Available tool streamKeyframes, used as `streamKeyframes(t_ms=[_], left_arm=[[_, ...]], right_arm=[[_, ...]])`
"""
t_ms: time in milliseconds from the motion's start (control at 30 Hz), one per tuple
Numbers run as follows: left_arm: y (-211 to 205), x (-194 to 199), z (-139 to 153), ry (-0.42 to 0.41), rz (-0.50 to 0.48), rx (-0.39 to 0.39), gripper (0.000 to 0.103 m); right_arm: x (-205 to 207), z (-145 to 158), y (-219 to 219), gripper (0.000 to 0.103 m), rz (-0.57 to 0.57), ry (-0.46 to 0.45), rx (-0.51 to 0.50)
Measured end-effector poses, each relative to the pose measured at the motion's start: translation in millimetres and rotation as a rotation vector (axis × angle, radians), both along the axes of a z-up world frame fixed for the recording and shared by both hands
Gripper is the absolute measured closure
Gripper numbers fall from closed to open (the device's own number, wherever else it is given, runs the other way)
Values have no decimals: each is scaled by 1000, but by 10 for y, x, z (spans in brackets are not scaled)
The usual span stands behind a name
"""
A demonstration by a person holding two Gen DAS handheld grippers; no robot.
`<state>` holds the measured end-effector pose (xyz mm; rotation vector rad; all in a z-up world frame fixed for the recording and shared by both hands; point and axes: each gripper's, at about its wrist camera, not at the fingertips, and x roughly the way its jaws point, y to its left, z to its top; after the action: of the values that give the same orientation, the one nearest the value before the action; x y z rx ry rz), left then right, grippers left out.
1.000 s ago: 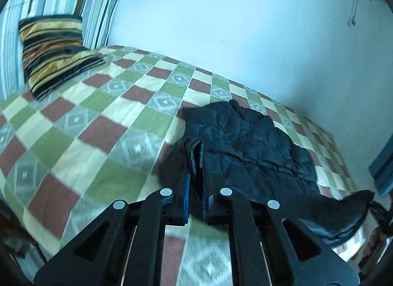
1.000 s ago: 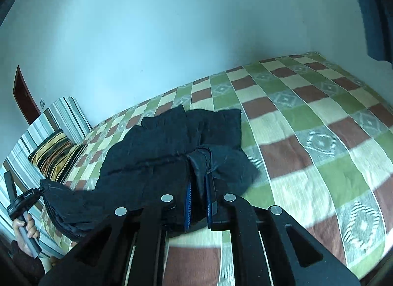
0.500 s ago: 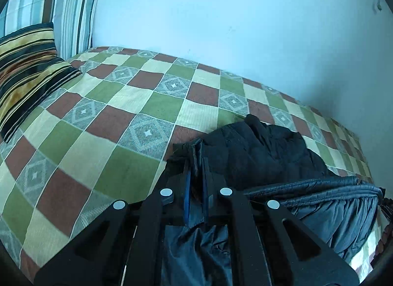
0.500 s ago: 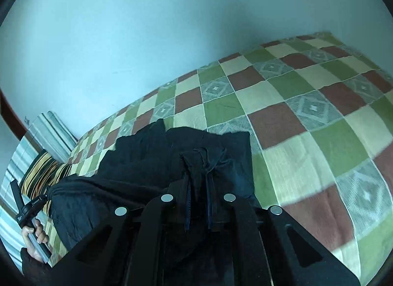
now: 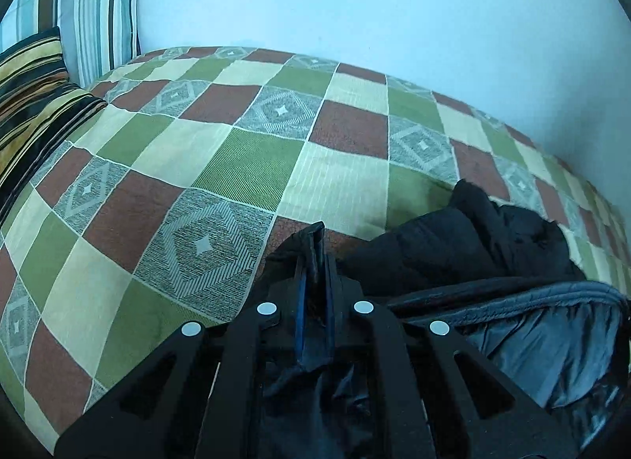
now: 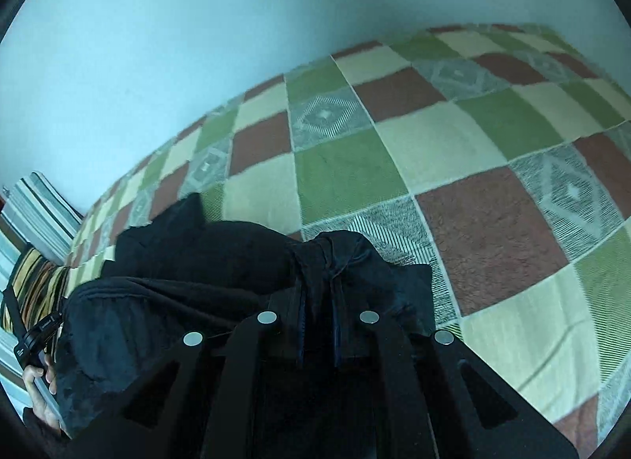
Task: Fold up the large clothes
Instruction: 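Lift the held hem with both grippers, fold it over the jacket, and open, then grasp the folded jacket edge with both grippers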
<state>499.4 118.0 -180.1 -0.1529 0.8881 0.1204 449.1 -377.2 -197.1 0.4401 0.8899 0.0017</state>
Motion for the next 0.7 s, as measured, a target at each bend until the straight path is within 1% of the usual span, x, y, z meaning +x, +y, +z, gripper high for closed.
streamKeyframes(t_ms=[67,100,133,200,233,267,300,333,367,400,500,567,633,700], left_arm=[[-69,41,-95,10,-19,45,95],[-103,32,-102,3,-33,70,94],[-108,14,-78,-4,-38,81,93],[-94,-16,-13,-18,-50,71,90],[-76,-49,40,-29,-59,62,80],[-61,-83,90,-45,-59,65,55],[-50,-120,142,-67,-55,72,44],[-30,-175,209,-97,-53,75,39],[-18,-207,255,-105,-56,79,39],[-9,-234,290,-106,-61,80,38],[18,-306,324,-108,-88,81,34],[38,-316,273,-90,-121,92,32],[89,-290,198,-66,-135,90,32],[136,-251,143,-47,-141,85,31]], right_arm=[[46,-85,-4,91,1,16,-1],[40,-93,-14,88,-3,9,8],[33,-83,-29,87,-4,3,19],[2,-23,-47,80,-2,-8,21],[-18,6,-51,72,-3,-13,15],[-46,41,-56,60,-2,-19,11],[-91,88,-67,55,-2,-30,12],[-135,133,-75,41,-4,-43,13],[-165,169,-79,34,-8,-51,9],[-214,216,-78,32,-10,-64,-2],[-294,290,-55,32,28,-65,-24],[-316,324,-52,32,51,-69,-62],[-284,341,-67,32,67,-65,-133],[-214,316,-102,32,91,-52,-161]])
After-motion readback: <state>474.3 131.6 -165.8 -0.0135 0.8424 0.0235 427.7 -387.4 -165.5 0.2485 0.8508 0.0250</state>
